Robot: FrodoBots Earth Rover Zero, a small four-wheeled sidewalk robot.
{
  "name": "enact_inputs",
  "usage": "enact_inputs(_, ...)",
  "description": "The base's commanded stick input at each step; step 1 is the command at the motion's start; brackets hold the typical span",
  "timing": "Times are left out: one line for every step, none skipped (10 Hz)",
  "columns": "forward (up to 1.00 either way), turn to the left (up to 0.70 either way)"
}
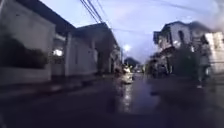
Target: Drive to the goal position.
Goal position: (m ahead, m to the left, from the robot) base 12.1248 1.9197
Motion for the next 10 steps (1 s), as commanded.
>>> enact_inputs(0.70,-0.35)
enact_inputs(0.70,-0.35)
enact_inputs(0.70,-0.35)
enact_inputs(0.70,-0.17)
enact_inputs(0.70,-0.04)
enact_inputs(0.70,0.00)
enact_inputs(0.70,0.00)
enact_inputs(0.70,0.00)
enact_inputs(0.70,0.00)
enact_inputs(0.70,0.00)
